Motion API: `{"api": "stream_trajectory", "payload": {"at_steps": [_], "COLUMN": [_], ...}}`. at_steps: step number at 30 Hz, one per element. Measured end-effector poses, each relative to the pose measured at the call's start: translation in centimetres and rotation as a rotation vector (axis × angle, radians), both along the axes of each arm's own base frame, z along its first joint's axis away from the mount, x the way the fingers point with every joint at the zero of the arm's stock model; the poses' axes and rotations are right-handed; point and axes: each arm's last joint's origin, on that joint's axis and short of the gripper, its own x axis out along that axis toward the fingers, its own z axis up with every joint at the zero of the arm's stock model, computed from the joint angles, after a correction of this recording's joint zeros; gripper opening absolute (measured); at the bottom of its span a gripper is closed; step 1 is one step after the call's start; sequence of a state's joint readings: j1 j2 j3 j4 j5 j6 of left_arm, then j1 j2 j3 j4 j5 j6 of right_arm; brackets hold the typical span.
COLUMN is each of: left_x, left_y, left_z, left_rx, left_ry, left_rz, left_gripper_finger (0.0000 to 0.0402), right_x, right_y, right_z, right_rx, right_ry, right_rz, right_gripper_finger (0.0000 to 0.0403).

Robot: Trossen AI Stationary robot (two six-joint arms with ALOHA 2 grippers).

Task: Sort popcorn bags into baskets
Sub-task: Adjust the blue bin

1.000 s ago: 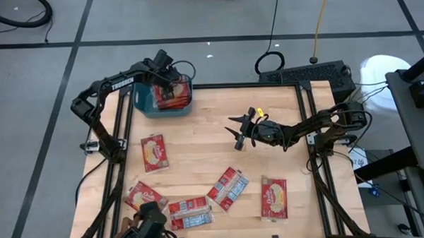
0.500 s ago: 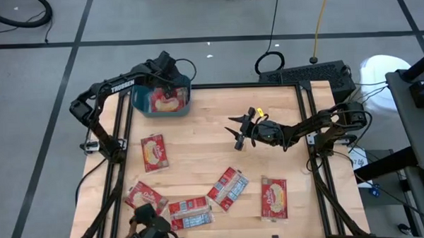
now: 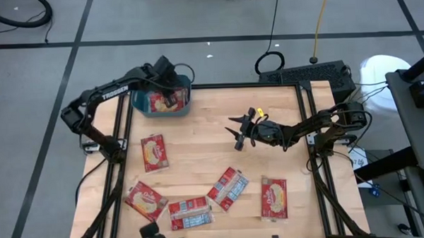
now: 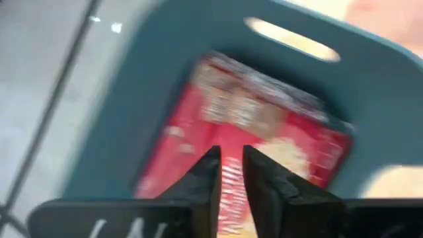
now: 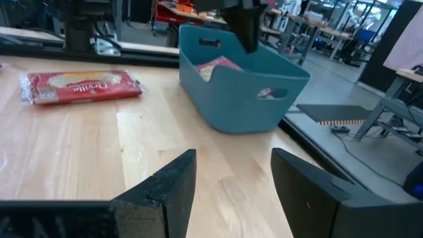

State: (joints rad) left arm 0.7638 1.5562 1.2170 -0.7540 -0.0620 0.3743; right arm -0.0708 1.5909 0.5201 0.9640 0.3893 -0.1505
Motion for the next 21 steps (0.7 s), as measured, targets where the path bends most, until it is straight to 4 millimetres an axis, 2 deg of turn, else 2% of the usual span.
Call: {"api": "stream_trajectory", "payload": {"at_steps": [3,8,15,18,21], "left_x": [1.3,4.2,7.0,7.4,6.9], "left_y": [-2.2,-7.5,-14.1,-15.8,-16.2], "left_z": [-1.3,-2.7,-3.8,-3.8,-2.8], "left_rx": [-0.089,-0.108,-0.108,0.005,0.094], "left_ry": [-0.019,-0.009,-0.068,-0.017,-0.002], "left_rz": [-0.067,-0.255,-0.425,-0.435,-0.433], "left_gripper_finger": [0.0038,0.0018,0.0015,0.0014,0.0014], "right_x": [-0.1,-0.2,0.0,-0.1,-0.1], "right_y": [0.0,0.3,2.5,3.8,4.6], "right_z": [-0.3,-1.0,-1.3,-1.4,-1.3], "right_rx": [0.02,0.105,0.248,0.247,0.254], "right_ry": [0.025,0.063,0.069,0.076,0.066], "right_rz": [-0.004,0.004,0.195,0.214,0.238], "right_gripper_finger": [0.0187,0.0187,0.0187,0.0187,0.0187]}}
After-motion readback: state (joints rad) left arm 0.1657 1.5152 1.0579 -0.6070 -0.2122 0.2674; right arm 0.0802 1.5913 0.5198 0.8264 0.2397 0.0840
